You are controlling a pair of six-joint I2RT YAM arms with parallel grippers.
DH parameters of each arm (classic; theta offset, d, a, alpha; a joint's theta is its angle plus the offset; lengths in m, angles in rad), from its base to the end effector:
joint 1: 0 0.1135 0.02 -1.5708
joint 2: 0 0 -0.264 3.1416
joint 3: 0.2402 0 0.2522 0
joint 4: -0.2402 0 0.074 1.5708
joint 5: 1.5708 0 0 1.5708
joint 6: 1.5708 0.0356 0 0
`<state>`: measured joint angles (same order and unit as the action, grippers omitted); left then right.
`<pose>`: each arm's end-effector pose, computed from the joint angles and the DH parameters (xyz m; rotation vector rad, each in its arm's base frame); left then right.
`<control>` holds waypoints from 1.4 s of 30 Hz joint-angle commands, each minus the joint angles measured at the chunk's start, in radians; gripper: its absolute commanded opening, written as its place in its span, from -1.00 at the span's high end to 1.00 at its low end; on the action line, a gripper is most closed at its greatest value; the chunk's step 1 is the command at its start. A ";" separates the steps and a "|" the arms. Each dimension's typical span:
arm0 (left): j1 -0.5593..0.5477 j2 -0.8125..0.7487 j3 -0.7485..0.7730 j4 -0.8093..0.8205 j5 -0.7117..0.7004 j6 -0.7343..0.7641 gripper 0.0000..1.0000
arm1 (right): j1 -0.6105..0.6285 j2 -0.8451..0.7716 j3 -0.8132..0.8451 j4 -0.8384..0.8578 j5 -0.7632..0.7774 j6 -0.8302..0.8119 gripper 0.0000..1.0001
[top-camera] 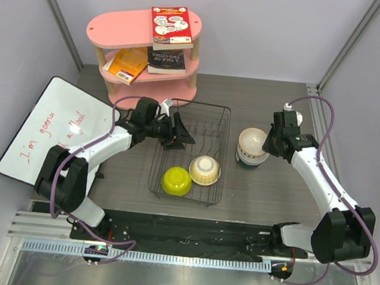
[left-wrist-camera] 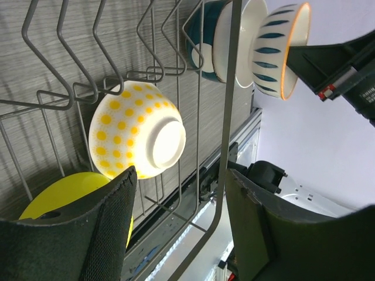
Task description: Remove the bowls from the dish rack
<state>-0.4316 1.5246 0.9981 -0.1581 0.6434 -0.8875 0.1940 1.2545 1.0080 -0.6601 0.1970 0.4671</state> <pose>0.2900 -0.1571 0.2412 -0.1774 2.4917 -1.3673 0.2537 0.0427 0.2771 0.4166 2.4180 0.0453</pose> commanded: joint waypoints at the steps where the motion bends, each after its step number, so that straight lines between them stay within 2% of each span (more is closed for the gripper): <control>1: 0.007 -0.053 0.005 -0.035 -0.007 0.042 -0.23 | -0.005 0.037 0.026 0.056 0.038 0.001 0.97; 11: 0.011 -0.057 -0.018 -0.041 -0.021 0.051 -0.22 | -0.007 0.062 -0.011 0.083 0.058 -0.007 0.89; 14: 0.011 -0.063 -0.021 -0.043 -0.021 0.053 -0.22 | -0.007 0.068 -0.009 0.088 0.059 -0.010 0.77; 15: 0.011 -0.061 -0.018 -0.044 -0.021 0.055 -0.22 | -0.007 0.069 -0.009 0.088 0.056 -0.013 0.64; 18: 0.013 -0.061 -0.015 -0.049 -0.024 0.055 -0.22 | -0.007 0.077 -0.014 0.086 0.048 -0.013 0.56; 21: 0.013 -0.060 -0.015 -0.047 -0.028 0.053 -0.22 | -0.007 0.075 -0.016 0.079 0.047 -0.015 0.30; 28: 0.013 -0.081 -0.007 -0.067 -0.044 0.064 -0.21 | -0.008 0.030 -0.032 0.053 0.056 -0.018 0.17; 30: 0.013 -0.080 0.005 -0.080 -0.047 0.068 -0.21 | -0.007 0.026 -0.034 0.054 0.056 -0.019 0.18; 32: 0.014 -0.076 0.010 -0.086 -0.045 0.071 -0.20 | -0.008 0.036 -0.036 0.056 0.051 -0.021 0.34; 36: 0.014 -0.078 0.016 -0.087 -0.048 0.071 -0.20 | -0.007 0.054 -0.028 0.051 0.025 -0.024 0.41; 37: 0.014 -0.080 0.016 -0.090 -0.048 0.073 -0.21 | -0.007 0.052 -0.029 0.050 0.024 -0.019 0.47; 38: 0.013 -0.077 0.014 -0.092 -0.048 0.074 -0.20 | -0.007 0.051 -0.029 0.053 0.022 -0.018 0.78; 42: 0.013 -0.072 0.013 -0.090 -0.048 0.074 -0.20 | -0.007 0.056 -0.032 0.059 0.028 -0.016 0.80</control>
<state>-0.4236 1.4757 0.9813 -0.2455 0.5941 -0.8291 0.1860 1.3201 0.9688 -0.6250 0.2272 0.4484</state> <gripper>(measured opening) 0.603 0.122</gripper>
